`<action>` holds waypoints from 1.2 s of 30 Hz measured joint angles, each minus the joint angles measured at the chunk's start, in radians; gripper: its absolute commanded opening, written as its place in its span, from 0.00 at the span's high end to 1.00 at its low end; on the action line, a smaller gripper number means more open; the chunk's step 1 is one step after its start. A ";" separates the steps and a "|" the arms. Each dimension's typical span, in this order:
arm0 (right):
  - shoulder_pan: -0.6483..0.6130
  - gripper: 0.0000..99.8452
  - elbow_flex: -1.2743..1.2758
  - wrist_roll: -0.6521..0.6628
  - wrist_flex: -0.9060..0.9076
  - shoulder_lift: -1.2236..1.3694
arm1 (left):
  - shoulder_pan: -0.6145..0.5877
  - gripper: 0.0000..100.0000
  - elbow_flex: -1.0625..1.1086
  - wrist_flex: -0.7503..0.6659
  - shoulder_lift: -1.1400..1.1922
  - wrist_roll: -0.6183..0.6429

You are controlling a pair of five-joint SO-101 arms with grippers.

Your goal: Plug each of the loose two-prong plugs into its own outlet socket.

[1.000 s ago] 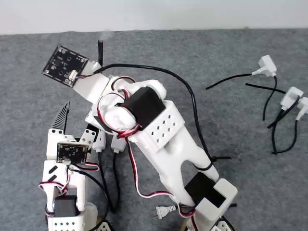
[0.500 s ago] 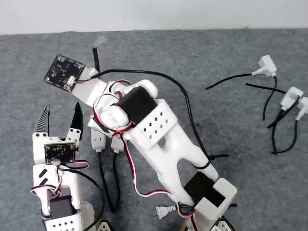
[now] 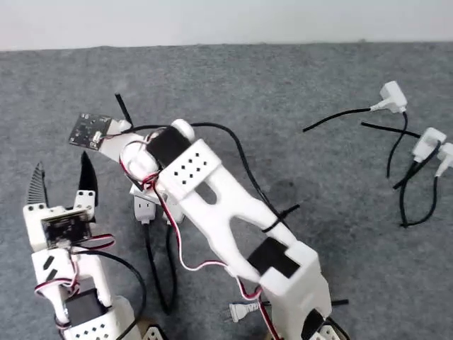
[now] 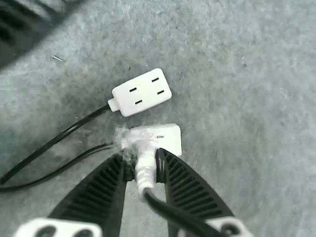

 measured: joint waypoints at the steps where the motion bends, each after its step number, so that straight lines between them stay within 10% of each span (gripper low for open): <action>1: 0.000 0.99 0.000 0.000 -0.014 0.015 | -0.015 0.76 0.000 0.000 0.000 0.009; 36: 0.068 0.99 0.342 -0.003 -0.244 0.051 | 0.015 0.76 -0.009 0.005 0.000 0.044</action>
